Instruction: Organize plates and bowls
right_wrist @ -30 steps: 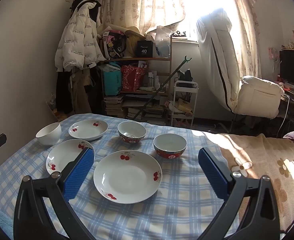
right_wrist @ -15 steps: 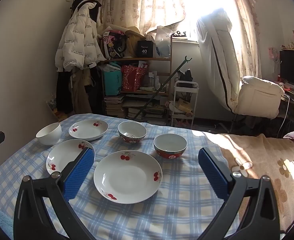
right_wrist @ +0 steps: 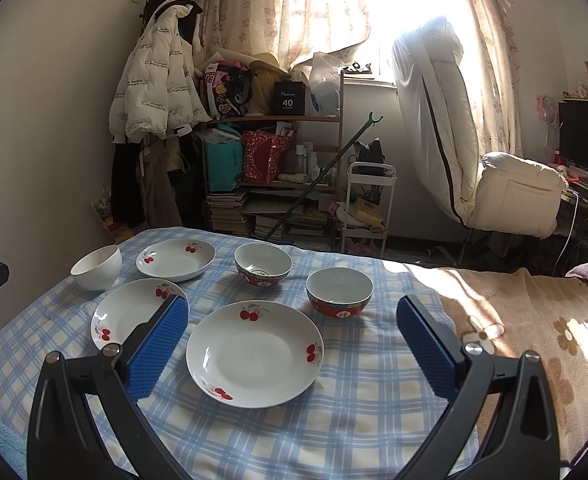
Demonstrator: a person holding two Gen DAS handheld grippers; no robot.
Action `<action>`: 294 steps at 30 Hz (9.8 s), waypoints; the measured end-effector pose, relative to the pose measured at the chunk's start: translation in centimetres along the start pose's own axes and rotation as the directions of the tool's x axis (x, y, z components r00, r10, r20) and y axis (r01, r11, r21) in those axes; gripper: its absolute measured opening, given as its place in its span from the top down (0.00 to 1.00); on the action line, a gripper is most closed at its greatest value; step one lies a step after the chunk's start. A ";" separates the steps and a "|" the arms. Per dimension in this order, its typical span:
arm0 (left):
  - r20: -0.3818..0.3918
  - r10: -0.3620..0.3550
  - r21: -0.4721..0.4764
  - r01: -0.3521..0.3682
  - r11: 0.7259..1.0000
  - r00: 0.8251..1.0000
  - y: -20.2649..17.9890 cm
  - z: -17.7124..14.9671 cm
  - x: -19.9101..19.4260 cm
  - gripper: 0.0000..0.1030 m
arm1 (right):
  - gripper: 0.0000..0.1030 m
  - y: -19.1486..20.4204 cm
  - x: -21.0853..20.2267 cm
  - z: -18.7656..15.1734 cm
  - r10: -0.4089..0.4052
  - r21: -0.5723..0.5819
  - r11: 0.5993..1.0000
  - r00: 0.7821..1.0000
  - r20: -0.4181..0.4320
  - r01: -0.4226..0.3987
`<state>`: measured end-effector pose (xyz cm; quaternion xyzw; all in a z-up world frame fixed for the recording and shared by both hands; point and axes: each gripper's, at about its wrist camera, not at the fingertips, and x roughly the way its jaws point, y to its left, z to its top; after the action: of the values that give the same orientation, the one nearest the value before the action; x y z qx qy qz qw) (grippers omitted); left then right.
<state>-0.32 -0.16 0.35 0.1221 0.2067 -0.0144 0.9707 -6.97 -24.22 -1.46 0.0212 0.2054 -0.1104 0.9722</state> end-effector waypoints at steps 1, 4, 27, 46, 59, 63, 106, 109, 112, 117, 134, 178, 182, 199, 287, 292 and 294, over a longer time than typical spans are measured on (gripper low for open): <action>-0.001 0.003 -0.001 -0.003 1.000 1.000 0.0 0.0 0.0 0.01 | 0.00 0.0 0.0 0.0 0.000 -0.001 1.000 1.000 0.000 0.000; -0.003 0.010 -0.002 -0.010 1.000 1.000 0.0 -0.1 0.1 0.01 | 0.00 0.0 0.0 0.0 0.001 0.000 1.000 1.000 0.000 -0.001; -0.002 0.019 -0.003 -0.019 1.000 1.000 0.1 -0.5 0.3 0.01 | 0.00 0.0 0.0 0.0 0.001 0.001 1.000 1.000 0.000 -0.001; -0.001 0.018 -0.002 -0.018 1.000 1.000 0.1 -0.5 0.3 0.01 | 0.00 -0.1 -0.1 0.1 0.001 0.003 1.000 1.000 0.000 -0.001; 0.001 0.022 -0.003 -0.022 1.000 1.000 0.2 -0.5 0.3 0.01 | 0.00 -0.1 -0.1 0.1 0.001 0.004 1.000 1.000 0.001 -0.001; 0.002 0.026 -0.003 -0.026 1.000 1.000 0.3 -0.5 0.2 0.01 | 0.00 -0.1 -0.1 0.1 0.002 0.005 1.000 1.000 0.001 -0.002; -0.340 -0.180 -0.120 0.147 0.982 0.923 -10.1 6.5 11.7 0.01 | 0.00 -1.5 9.4 4.3 0.068 -0.022 0.997 0.984 -0.166 -0.073; -0.378 -0.188 -0.118 0.155 0.981 0.907 -11.6 5.9 12.4 0.01 | 0.00 -1.7 10.6 4.2 0.083 -0.013 0.996 0.976 -0.202 -0.087; -0.413 -0.215 -0.142 0.171 0.975 0.885 -12.8 5.0 13.1 0.01 | 0.04 -1.9 11.9 3.7 0.088 -0.002 0.996 0.964 -0.252 -0.091; -0.464 -0.222 -0.162 0.164 0.973 0.858 -14.6 3.5 13.8 0.01 | 0.04 -2.2 13.5 2.1 0.101 0.009 0.995 0.948 -0.300 -0.103; -0.593 -0.268 -0.223 0.165 0.961 0.759 -18.0 -1.1 15.1 0.01 | 0.04 -3.7 17.2 -1.6 0.110 0.040 0.994 0.918 -0.381 -0.103; -0.703 -0.408 -0.394 0.159 0.905 0.583 -20.7 -4.3 22.3 0.71 | 0.75 -4.5 25.1 -5.6 0.171 0.071 0.984 0.782 -0.600 -0.161; -0.697 -0.389 -0.391 0.137 0.910 0.602 -20.5 -4.0 23.1 0.83 | 0.84 -5.2 25.4 -5.8 0.183 0.095 0.983 0.779 -0.600 -0.158; -0.661 -0.416 -0.335 0.250 0.908 0.624 -20.3 -3.6 22.4 0.85 | 0.85 -5.5 23.8 -6.8 0.230 0.137 0.973 0.775 -0.589 -0.184; -0.688 -0.155 -0.171 0.048 0.984 0.709 2.2 -3.2 18.9 0.12 | 0.02 11.1 19.2 -2.4 0.228 -0.031 0.959 0.832 -0.506 -0.282; -0.690 -0.213 -0.169 0.132 0.977 0.692 2.3 -2.7 22.0 0.12 | 0.02 13.2 21.8 -1.5 0.217 -0.047 0.960 0.835 -0.506 -0.277; -0.684 -0.192 -0.145 0.127 0.981 0.704 2.1 -2.4 22.5 0.12 | 0.02 13.6 22.6 -1.1 0.211 -0.044 0.962 0.837 -0.505 -0.269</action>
<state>19.49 3.02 -10.41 0.0582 0.5656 -0.0427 0.8215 15.75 -15.51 -11.65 0.0195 0.4497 0.0335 0.8923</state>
